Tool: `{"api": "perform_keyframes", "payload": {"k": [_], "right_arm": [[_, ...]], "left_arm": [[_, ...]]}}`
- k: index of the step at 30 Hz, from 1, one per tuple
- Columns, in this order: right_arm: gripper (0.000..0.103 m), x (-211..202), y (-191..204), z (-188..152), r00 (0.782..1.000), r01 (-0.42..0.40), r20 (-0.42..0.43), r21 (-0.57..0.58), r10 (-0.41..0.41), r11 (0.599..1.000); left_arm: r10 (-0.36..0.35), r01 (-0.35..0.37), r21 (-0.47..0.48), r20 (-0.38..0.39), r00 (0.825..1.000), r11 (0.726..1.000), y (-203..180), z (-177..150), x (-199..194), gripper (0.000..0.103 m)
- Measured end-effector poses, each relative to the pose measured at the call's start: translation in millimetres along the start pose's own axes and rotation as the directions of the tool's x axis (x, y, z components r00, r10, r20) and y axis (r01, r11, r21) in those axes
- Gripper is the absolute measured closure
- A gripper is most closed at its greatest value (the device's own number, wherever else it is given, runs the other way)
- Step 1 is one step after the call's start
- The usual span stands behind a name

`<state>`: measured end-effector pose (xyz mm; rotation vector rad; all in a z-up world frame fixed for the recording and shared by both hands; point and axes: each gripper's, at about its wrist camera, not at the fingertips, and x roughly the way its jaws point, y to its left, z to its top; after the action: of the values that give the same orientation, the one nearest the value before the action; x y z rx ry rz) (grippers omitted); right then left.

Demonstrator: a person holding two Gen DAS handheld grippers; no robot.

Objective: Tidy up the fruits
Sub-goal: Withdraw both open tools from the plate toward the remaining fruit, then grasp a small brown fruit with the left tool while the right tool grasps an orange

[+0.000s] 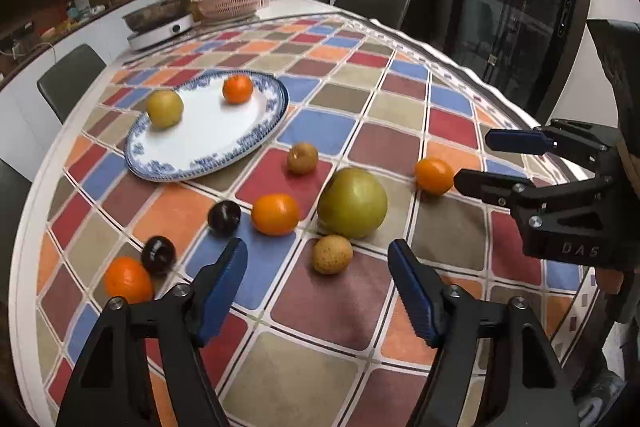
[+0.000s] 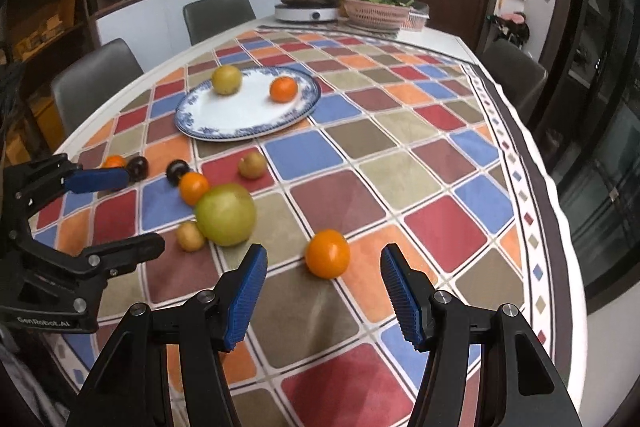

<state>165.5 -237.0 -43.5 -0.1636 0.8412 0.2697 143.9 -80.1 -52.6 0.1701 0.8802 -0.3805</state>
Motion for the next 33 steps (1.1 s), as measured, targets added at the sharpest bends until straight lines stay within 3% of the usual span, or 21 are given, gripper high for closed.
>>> {"api": "perform_keyframes", "payload": {"k": [12,20,24,29,33], "right_arm": [[0.044,34.6,-7.5,-3.3,0.998,-0.026,-0.050,0.014,0.026,1.000],[0.057,48.6,-11.0,-1.4,0.997,-0.034,-0.075,0.018,0.035,0.999],[0.058,54.2,-9.7,-1.9,0.995,-0.042,-0.091,0.017,0.044,0.999],[0.070,58.9,-8.6,-4.1,0.993,-0.053,-0.107,0.026,0.055,0.998],[0.070,57.3,-7.1,-4.2,0.994,-0.044,-0.101,0.028,0.046,0.999]], "left_arm": [[-0.051,0.050,-0.031,-0.055,0.997,0.998,4.0,-1.7,29.8,0.054],[-0.085,0.082,-0.041,-0.079,0.993,0.996,2.8,-5.1,39.4,0.075],[-0.088,0.085,-0.037,-0.073,0.993,0.996,2.7,-5.3,39.2,0.075],[-0.085,0.082,-0.036,-0.066,0.994,0.996,3.8,-5.9,37.7,0.075],[-0.084,0.082,-0.045,-0.056,0.995,0.996,6.8,-6.3,32.3,0.075]]}}
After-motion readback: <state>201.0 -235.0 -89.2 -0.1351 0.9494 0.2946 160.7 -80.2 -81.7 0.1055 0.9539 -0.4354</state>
